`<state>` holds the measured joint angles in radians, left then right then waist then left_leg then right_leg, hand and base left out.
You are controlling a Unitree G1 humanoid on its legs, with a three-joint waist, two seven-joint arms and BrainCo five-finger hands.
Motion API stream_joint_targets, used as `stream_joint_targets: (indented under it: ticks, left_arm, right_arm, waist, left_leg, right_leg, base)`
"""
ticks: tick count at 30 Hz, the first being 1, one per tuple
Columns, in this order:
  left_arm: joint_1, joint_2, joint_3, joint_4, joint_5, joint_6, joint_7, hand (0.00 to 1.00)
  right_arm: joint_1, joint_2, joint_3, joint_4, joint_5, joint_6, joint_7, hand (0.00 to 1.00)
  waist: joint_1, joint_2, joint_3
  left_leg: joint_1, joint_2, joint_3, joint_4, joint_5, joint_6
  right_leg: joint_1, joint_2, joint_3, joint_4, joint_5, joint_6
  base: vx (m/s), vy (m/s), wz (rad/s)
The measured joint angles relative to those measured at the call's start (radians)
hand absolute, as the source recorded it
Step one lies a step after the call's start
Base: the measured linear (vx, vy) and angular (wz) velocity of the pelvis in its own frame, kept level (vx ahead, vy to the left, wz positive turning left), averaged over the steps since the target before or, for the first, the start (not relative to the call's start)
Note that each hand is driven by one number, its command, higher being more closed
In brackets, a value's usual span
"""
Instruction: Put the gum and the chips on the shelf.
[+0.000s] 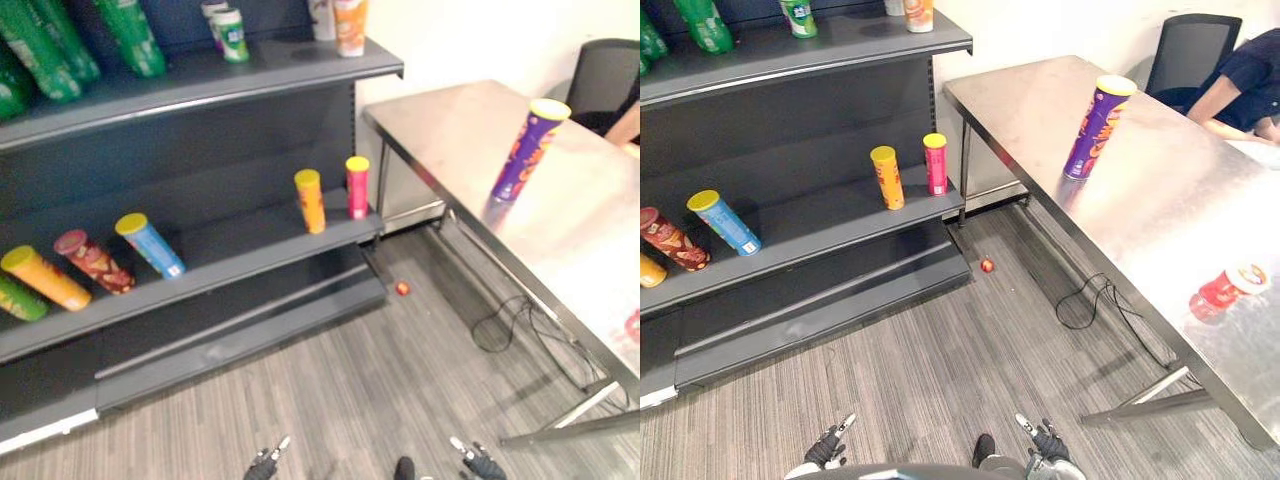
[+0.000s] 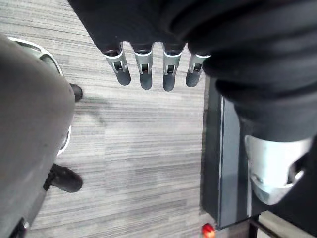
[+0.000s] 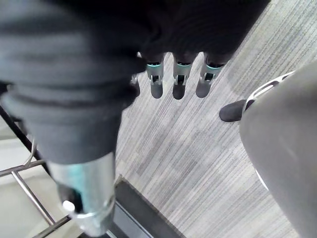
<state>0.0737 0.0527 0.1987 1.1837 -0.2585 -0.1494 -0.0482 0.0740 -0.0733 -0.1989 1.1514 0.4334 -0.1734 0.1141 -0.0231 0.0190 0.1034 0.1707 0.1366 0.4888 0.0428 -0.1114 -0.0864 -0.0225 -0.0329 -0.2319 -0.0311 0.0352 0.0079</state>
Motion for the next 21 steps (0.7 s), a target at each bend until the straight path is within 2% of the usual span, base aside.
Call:
stream_joint_targets:
  ticks: [2, 3, 4, 5, 6, 7, 8, 9, 10, 11, 12, 14, 15, 16, 18, 20, 21]
  left_arm:
    - [-0.010, -0.002, -0.001, 0.001, 0.000, 0.001, 0.001, 0.00]
    - [-0.011, 0.001, 0.000, 0.000, 0.000, 0.003, 0.001, 0.00]
    - [-0.011, 0.008, 0.005, -0.001, -0.002, 0.005, 0.002, 0.00]
    - [-0.014, 0.007, 0.024, -0.012, -0.004, 0.006, 0.002, 0.00]
    - [-0.008, -0.011, 0.058, -0.011, -0.014, 0.006, 0.003, 0.00]
    - [-0.006, -0.020, 0.072, -0.011, -0.023, 0.005, 0.003, 0.00]
    - [0.002, -0.030, 0.082, -0.009, -0.039, 0.006, 0.002, 0.00]
    - [0.004, -0.034, 0.087, -0.010, -0.050, 0.005, 0.002, 0.00]
    - [0.000, -0.051, 0.105, -0.013, -0.051, -0.002, 0.001, 0.00]
    - [-0.002, -0.054, 0.118, -0.015, -0.052, -0.005, 0.000, 0.00]
    - [-0.002, -0.053, 0.124, -0.024, -0.053, -0.007, -0.003, 0.00]
    - [0.002, -0.057, 0.122, -0.036, -0.054, -0.016, 0.002, 0.00]
    - [0.004, -0.059, 0.122, -0.039, -0.054, -0.017, 0.002, 0.00]
    - [0.007, -0.060, 0.123, -0.043, -0.054, -0.017, 0.002, 0.00]
    - [0.010, -0.059, 0.123, -0.049, -0.053, -0.017, 0.000, 0.00]
    - [0.013, -0.059, 0.124, -0.049, -0.052, -0.016, 0.000, 0.00]
    - [0.017, -0.062, 0.125, -0.048, -0.052, -0.016, 0.002, 0.00]
  right_arm:
    - [-0.001, 0.000, -0.043, 0.002, 0.010, 0.000, -0.001, 0.00]
    - [0.001, 0.000, -0.064, 0.005, 0.018, 0.000, -0.002, 0.00]
    - [0.009, 0.000, -0.071, 0.009, 0.020, 0.000, -0.002, 0.00]
    - [0.026, -0.011, -0.079, 0.019, 0.021, 0.000, -0.001, 0.00]
    - [0.038, -0.025, -0.125, 0.021, 0.024, -0.001, -0.005, 0.00]
    - [0.045, -0.029, -0.150, 0.023, 0.028, 0.000, -0.010, 0.00]
    - [0.061, -0.029, -0.181, 0.022, 0.036, 0.000, -0.021, 0.00]
    - [0.080, -0.030, -0.212, 0.020, 0.040, 0.000, -0.027, 0.00]
    - [0.091, -0.031, -0.259, 0.022, 0.047, 0.003, -0.036, 0.00]
    - [0.092, -0.029, -0.277, 0.022, 0.049, 0.004, -0.042, 0.00]
    - [0.088, -0.027, -0.307, 0.022, 0.056, 0.010, -0.041, 0.00]
    - [0.082, -0.031, -0.326, 0.022, 0.058, 0.014, -0.041, 0.00]
    - [0.073, -0.030, -0.326, 0.022, 0.057, 0.016, -0.041, 0.00]
    - [0.056, -0.025, -0.319, 0.018, 0.057, 0.017, -0.040, 0.00]
    - [0.049, -0.016, -0.291, -0.002, 0.056, 0.017, -0.039, 0.00]
    - [0.054, -0.015, -0.284, -0.006, 0.056, 0.017, -0.039, 0.00]
    - [0.056, -0.016, -0.284, -0.005, 0.056, 0.017, -0.039, 0.00]
  waist:
    - [-0.004, 0.006, 0.011]
    - [-0.006, -0.002, 0.022]
    - [-0.008, -0.009, 0.026]
    - [-0.007, -0.002, 0.029]
    - [-0.005, 0.021, 0.039]
    - [-0.004, 0.035, 0.040]
    - [-0.004, 0.048, 0.038]
    - [-0.010, 0.050, 0.035]
    - [-0.011, 0.054, 0.034]
    - [-0.010, 0.052, 0.034]
    - [-0.010, 0.046, 0.038]
    - [-0.004, 0.039, 0.040]
    - [-0.003, 0.039, 0.040]
    - [-0.004, 0.040, 0.040]
    - [-0.003, 0.038, 0.038]
    - [-0.005, 0.038, 0.023]
    - [-0.004, 0.045, 0.012]
  left_leg:
    - [-0.013, 0.020, 0.030, 0.068, -0.026, -0.033]
    - [-0.036, 0.037, 0.031, 0.180, -0.047, -0.066]
    - [-0.057, 0.055, 0.028, 0.267, -0.052, -0.074]
    - [-0.121, 0.117, 0.021, 0.480, -0.038, -0.070]
    - [-0.167, 0.190, 0.007, 0.651, 0.010, -0.007]
    - [-0.188, 0.212, -0.011, 0.715, 0.045, 0.034]
    - [-0.206, 0.218, -0.052, 0.780, 0.115, 0.056]
    - [-0.232, 0.206, -0.098, 0.840, 0.198, 0.063]
    - [-0.261, 0.182, -0.139, 0.866, 0.122, 0.050]
    - [-0.279, 0.164, -0.152, 0.868, 0.079, 0.053]
    - [-0.306, 0.126, -0.185, 0.851, 0.009, 0.049]
    - [-0.326, 0.059, -0.264, 0.717, -0.055, 0.043]
    - [-0.323, 0.046, -0.313, 0.620, -0.064, 0.039]
    - [-0.324, 0.049, -0.383, 0.494, -0.064, 0.034]
    - [-0.325, 0.066, -0.471, 0.350, -0.055, 0.027]
    - [-0.324, 0.068, -0.513, 0.257, -0.037, 0.023]
    - [-0.319, 0.064, -0.527, 0.203, -0.021, 0.005]
  right_leg:
    - [-0.061, -0.001, 0.023, 0.105, -0.063, -0.011]
    - [-0.083, -0.005, 0.036, 0.177, -0.099, -0.022]
    - [-0.087, -0.008, 0.050, 0.197, -0.112, -0.031]
    - [-0.073, 0.004, 0.071, 0.203, -0.120, -0.039]
    - [-0.045, 0.033, 0.096, 0.188, -0.120, -0.041]
    - [-0.036, 0.040, 0.112, 0.190, -0.120, -0.043]
    - [-0.029, 0.052, 0.142, 0.201, -0.126, -0.051]
    - [-0.022, 0.061, 0.201, 0.212, -0.134, -0.063]
    - [-0.021, 0.070, 0.256, 0.212, -0.137, -0.069]
    - [-0.023, 0.075, 0.287, 0.212, -0.137, -0.069]
    - [-0.018, 0.081, 0.349, 0.211, -0.137, -0.070]
    - [0.005, 0.089, 0.447, 0.208, -0.141, -0.063]
    - [0.007, 0.096, 0.482, 0.207, -0.149, -0.058]
    - [0.008, 0.110, 0.529, 0.212, -0.154, -0.059]
    - [0.004, 0.126, 0.590, 0.237, -0.180, -0.051]
    - [-0.004, 0.125, 0.641, 0.282, -0.226, -0.036]
    - [-0.016, 0.126, 0.681, 0.315, -0.258, -0.026]
  base:
    - [-0.07, -0.034, -0.59]
    - [-0.04, -0.084, -0.56]
    - [-0.01, -0.132, -0.77]
    - [0.07, -0.126, -1.11]
    - [0.11, -0.061, -1.31]
    - [0.14, 0.015, -1.38]
    - [0.13, 0.044, -1.31]
    - [0.19, 0.023, -1.49]
    - [0.20, 0.008, -1.26]
    - [0.22, 0.006, -1.24]
    - [0.21, 0.004, -1.21]
    - [0.23, 0.028, -1.40]
    - [0.19, 0.079, -1.50]
    - [0.18, 0.135, -1.33]
    - [0.21, 0.206, -1.15]
    - [0.25, 0.269, -0.89]
    - [0.28, 0.323, -0.85]
